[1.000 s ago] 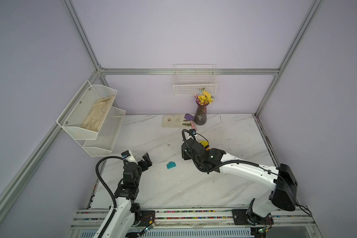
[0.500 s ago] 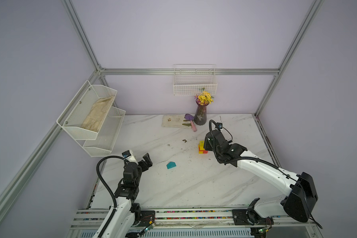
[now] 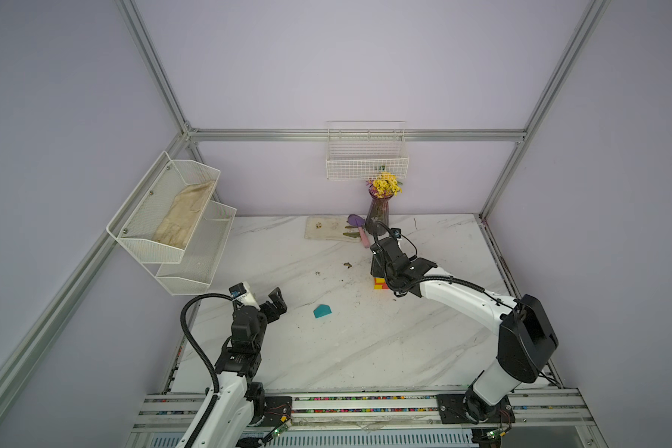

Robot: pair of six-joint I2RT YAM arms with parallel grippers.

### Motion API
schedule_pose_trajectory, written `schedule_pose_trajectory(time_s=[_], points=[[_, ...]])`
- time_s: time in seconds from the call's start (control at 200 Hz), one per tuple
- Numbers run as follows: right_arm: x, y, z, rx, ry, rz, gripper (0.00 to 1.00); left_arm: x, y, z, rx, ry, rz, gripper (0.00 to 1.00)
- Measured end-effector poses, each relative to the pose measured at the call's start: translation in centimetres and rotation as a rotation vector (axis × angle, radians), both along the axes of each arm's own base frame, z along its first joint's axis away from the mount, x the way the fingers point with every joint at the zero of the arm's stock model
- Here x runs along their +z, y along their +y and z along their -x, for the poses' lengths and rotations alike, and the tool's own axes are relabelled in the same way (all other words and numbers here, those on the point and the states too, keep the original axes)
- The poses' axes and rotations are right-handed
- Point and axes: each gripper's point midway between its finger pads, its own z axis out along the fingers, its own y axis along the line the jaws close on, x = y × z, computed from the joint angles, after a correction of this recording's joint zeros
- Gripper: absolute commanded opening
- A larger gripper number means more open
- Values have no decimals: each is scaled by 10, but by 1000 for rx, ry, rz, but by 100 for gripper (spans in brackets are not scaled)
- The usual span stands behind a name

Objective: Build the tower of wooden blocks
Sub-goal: 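Carry the pink block with the right gripper over the stack top, then lower the pink block onto the stack top with the right gripper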

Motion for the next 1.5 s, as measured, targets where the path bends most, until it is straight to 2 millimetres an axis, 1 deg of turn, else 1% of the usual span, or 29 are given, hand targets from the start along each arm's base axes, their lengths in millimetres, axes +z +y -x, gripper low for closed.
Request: schedule_pose_trajectory(time_s=[0.235,0.395,0.635,0.785,1.16,1.495], points=[[-18,13,-14,-4,39,27,28,1,-1,0,-4,-3,2,100],[-30,9,-13,-22,68,54,28,2,-1,0,-8,-7,3,100],[-34,2,-10,-44,80,80,31,4,-2,0,-11,-14,6,100],[-40,-1,-7,-42,90,97,31,4,-3,1,-15,-16,7,100],[-40,-3,-8,-37,90,107,32,5,-3,1,-17,-21,8,100],[-40,-11,-13,-48,91,117,33,5,-3,1,-17,-21,8,100]])
